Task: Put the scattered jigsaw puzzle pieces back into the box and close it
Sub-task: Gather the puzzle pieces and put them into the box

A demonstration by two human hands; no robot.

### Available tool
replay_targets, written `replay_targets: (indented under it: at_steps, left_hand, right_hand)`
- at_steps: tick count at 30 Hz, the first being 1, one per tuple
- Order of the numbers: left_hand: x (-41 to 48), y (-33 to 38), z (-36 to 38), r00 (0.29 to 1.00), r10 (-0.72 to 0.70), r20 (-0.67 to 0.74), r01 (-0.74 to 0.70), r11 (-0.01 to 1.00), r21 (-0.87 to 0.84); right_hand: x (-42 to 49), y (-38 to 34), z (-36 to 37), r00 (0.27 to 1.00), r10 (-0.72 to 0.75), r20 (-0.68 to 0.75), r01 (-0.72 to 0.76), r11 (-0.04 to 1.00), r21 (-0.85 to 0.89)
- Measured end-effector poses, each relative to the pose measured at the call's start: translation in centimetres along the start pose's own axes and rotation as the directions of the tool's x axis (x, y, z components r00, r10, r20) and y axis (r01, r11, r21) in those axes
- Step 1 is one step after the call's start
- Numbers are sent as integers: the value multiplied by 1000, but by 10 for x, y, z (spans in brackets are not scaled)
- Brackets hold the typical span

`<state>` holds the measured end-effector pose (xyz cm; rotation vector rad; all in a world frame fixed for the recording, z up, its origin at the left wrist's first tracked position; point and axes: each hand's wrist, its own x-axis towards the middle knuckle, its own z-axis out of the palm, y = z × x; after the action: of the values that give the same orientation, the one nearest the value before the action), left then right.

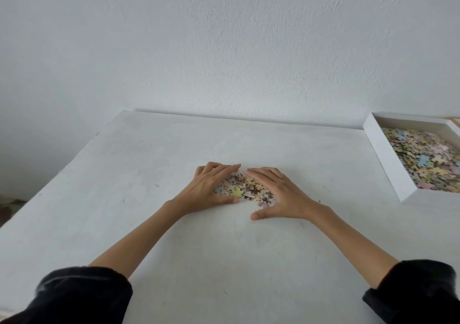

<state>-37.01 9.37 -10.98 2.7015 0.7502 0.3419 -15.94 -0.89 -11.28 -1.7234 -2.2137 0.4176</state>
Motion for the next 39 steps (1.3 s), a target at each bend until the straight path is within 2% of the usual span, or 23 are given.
replay_targets:
  at_steps: [3,7,12,20,24,31,34,36,39]
  left_hand:
    - [5,-2,1,999,36,-21,-36,999,-1]
    - [7,-8,7,994,78,-74,-77,997,17]
    - [9,-5,7,986,122,-112,-123,992,-2]
    - [8,0,6,970,210,-126,-195,974,119]
    - [5,1,5,973,187,-136,-180,982,62]
    - [4,3,6,977,179,-115,-172,983,65]
    - [-1,3,7,983,145,-117,-143,989,24]
    - [0,0,5,987,119,-106,-122,992,-26]
    - [12,19,-5,984,159,-87,-160,987,-12]
  right_hand:
    - [0,-3,2,999,16,-47,-23,990,-137]
    - [-1,-3,4,992,13,-123,-37,980,-197]
    - [-2,-5,6,978,-20,-207,-16,986,-168]
    - [5,-11,6,940,-49,-336,3,991,-135]
    - [7,-9,6,938,-60,-342,14,991,-133]
    - [6,-7,9,905,-71,-420,12,990,-141]
    - [4,-8,11,895,-30,-444,-8,997,-82]
    - [7,-6,7,909,55,-413,-35,998,54]
    - [-4,3,-14,914,126,-384,-52,979,198]
